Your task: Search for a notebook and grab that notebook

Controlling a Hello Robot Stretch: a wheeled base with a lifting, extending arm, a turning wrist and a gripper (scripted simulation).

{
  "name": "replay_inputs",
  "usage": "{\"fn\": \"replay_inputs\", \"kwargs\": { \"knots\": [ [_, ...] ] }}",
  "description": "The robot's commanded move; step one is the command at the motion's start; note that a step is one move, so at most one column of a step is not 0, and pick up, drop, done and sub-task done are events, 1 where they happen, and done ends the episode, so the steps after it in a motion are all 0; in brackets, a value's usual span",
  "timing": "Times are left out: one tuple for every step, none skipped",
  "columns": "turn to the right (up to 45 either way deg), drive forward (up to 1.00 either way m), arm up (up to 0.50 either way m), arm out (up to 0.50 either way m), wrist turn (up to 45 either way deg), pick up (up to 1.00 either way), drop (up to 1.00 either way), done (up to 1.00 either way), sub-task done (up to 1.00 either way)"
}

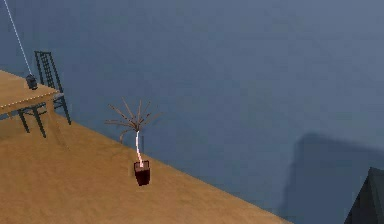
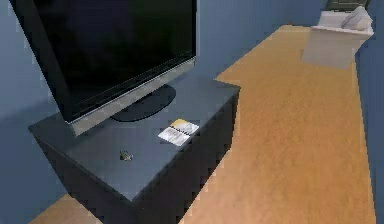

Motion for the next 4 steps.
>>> {"fn": "replay_inputs", "kwargs": {
  "knots": [
    [0.0,0.00,0.50,0.00,0.0,0.00,0.00,0.00,0.00],
    [0.0,0.00,0.30,0.00,0.0,0.00,0.00,0.00,0.00],
    [0.0,0.00,0.00,0.46,0.0,0.00,0.00,0.00,0.00],
    [0.0,0.00,0.00,0.00,45.0,0.00,0.00,0.00,0.00]
  ]
}}
